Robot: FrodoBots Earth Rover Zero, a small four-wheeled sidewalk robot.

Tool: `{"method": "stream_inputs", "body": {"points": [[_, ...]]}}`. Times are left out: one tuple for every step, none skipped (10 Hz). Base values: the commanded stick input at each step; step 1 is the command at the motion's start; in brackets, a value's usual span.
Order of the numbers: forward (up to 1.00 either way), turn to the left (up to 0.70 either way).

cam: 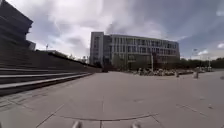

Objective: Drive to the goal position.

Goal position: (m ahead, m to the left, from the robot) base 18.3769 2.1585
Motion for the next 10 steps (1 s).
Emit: {"method": "stream_inputs", "body": {"points": [[0.70,0.00],[0.70,0.00],[0.70,0.00],[0.70,0.00],[0.70,0.00],[0.70,0.00],[0.70,0.00],[0.70,0.00],[0.70,0.00],[0.70,0.00]]}}
